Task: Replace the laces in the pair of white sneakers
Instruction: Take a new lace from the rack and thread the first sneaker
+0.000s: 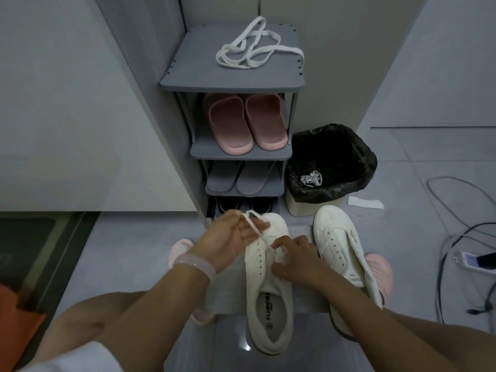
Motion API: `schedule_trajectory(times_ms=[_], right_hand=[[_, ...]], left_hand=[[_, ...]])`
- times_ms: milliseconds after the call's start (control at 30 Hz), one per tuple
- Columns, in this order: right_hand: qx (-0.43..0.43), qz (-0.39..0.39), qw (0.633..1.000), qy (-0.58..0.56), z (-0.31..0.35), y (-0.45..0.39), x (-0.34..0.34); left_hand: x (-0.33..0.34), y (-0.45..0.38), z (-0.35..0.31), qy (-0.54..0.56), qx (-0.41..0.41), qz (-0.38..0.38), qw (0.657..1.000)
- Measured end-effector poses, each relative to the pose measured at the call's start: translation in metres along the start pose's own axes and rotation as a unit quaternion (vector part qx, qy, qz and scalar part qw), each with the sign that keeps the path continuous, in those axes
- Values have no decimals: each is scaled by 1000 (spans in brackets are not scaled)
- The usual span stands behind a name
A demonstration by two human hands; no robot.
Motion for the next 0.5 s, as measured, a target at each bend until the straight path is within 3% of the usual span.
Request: schedule_trajectory(times_ms=[33,100,167,267,333,433,500], right_hand=[[-4,-11,1000,7,1,2,-2],[-17,-34,999,18,4,4,-4],[-20,-38,999,4,5,5,-3],[-19,-40,998,-49,7,5,-2],[-24,-54,996,-64,9,5,-3],[-16,-60,993,-96,8,6,1],[-14,-50,994,-101,9,6,4]], left_hand=[[5,-2,8,-36,-15,8,999],[6,-6,12,-226,-4,-31,974],[9,-7,12,-425,41,-63,902],[23,-4,2,-586,143,-66,795],[21,3,-28,-638,213,-127,729],[-7,27,-89,-571,310,-286,705],[-9,28,-89,-605,294,-304,675]])
Point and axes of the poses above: each hand's wrist, its own y-axis away from the middle knuckle, its own x-axis out of the palm, z = x × y, the point moved 9 cm from there along -y, towards the middle knuckle, and after that the axes turned 7 degrees about -x, right-handed, at the moved point
